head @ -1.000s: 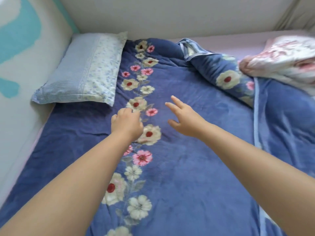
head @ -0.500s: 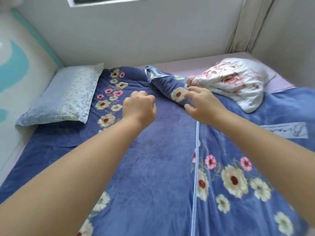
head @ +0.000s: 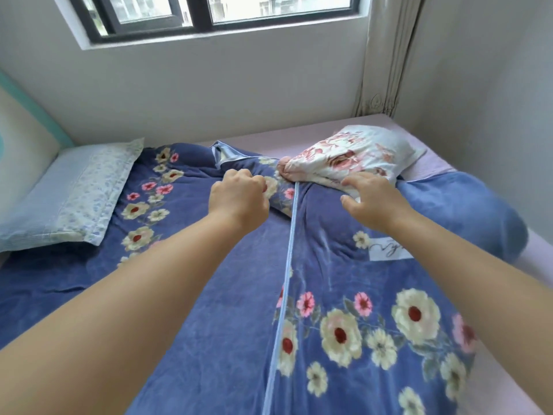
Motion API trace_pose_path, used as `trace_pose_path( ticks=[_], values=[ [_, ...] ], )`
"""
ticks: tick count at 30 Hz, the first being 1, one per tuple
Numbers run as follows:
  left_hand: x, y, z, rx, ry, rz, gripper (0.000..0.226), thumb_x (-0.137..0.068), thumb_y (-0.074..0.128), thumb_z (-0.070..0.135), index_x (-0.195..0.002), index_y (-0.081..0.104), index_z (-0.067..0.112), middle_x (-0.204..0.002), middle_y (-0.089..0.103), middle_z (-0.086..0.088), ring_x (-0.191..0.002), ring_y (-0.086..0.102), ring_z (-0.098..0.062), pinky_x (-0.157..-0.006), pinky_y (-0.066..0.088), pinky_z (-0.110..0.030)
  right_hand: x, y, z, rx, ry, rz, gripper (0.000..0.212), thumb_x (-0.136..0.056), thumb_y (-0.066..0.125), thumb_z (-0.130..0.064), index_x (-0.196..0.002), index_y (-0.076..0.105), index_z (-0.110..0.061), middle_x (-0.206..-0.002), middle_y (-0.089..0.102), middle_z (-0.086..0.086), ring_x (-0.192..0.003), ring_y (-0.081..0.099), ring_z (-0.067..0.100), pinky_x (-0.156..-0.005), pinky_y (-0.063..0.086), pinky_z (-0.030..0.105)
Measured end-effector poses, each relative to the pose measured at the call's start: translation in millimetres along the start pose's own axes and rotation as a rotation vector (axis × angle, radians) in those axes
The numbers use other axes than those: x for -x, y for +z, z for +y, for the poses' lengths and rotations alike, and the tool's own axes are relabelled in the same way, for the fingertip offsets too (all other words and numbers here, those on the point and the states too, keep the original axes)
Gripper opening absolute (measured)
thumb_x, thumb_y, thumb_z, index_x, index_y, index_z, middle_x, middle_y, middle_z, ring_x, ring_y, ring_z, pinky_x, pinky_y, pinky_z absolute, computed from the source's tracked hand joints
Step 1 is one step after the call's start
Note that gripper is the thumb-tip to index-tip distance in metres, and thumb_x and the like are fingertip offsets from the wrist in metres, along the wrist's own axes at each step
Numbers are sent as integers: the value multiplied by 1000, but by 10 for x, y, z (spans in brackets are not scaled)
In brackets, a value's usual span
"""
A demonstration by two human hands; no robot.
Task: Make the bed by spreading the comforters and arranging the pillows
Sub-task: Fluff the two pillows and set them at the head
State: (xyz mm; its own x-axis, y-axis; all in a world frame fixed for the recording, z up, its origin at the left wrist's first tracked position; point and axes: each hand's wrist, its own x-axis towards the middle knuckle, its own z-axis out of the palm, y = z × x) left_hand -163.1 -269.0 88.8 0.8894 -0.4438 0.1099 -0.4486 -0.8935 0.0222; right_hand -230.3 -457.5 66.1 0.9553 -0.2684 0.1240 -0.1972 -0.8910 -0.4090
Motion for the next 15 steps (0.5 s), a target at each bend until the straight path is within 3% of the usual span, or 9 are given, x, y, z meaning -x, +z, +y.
trace_pose_path(
  ticks=[9, 15],
  values=[
    [-1337, 735, 1292, 136, -135, -125, 35, -92, 42, 19, -124, 55, 11, -133, 50, -11, -126, 41, -31, -99, 39, -39, -991, -48, 1821, 83, 85, -204, 39, -90, 50, -14, -128, 51, -3, -137, 51, 13, -128, 45, 26, -104, 31, 30],
    [-1933, 1411, 1722, 213, -150, -250, 37, -92, 42, 19, -126, 53, 11, -132, 49, -12, -127, 40, -29, -102, 39, -40, -1609, 323, 2506, 121, 147, -299, 43, -89, 49, -18, -130, 48, -7, -137, 50, 15, -128, 44, 29, -103, 36, 34]
  ],
)
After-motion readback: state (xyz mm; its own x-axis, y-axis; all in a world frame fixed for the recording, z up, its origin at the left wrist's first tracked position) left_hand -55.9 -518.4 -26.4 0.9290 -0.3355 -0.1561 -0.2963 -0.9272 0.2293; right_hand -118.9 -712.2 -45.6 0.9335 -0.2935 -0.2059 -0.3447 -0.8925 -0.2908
